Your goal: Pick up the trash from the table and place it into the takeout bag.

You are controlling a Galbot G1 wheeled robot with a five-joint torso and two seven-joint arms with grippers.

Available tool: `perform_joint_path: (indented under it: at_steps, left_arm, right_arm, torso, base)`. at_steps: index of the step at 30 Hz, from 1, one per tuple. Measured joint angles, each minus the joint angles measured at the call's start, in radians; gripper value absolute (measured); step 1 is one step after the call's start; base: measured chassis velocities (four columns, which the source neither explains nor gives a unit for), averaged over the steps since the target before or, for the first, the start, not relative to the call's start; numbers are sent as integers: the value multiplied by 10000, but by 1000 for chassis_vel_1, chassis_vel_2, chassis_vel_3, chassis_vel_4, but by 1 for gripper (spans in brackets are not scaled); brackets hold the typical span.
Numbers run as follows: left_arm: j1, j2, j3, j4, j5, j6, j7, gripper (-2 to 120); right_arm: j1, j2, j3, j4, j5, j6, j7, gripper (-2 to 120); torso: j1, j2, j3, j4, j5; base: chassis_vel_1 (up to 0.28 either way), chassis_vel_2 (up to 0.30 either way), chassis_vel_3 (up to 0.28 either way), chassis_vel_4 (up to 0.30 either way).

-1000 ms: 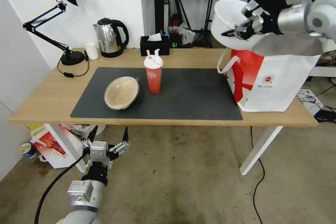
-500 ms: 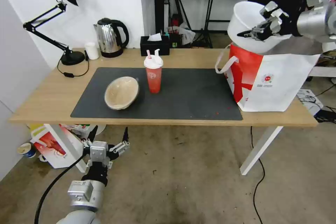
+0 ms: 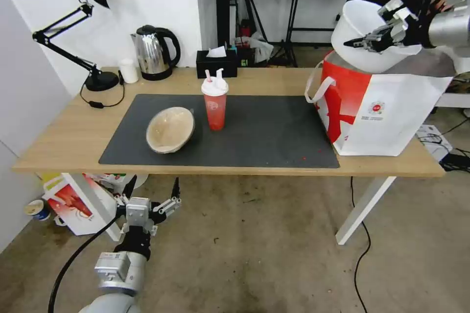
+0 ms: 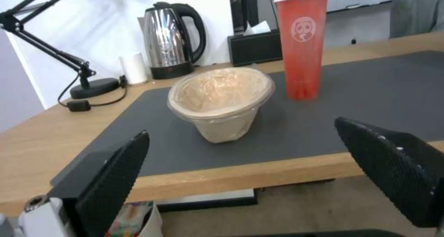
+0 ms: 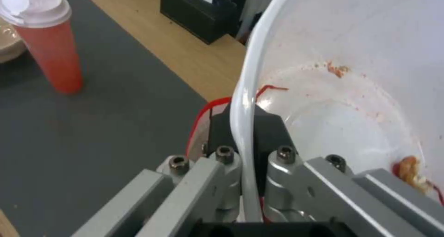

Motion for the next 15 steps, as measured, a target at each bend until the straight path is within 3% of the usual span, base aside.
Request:
perform_joint_path:
  at_steps: [15]
  left_arm:
    - [0, 0, 0, 0, 1, 0, 0, 100]
  right_arm:
    - [-1232, -263, 1039, 240, -318, 85, -85, 0]
  torso:
    - [-1, 0, -1, -1, 1]
  base:
    - [0, 0, 0, 0]
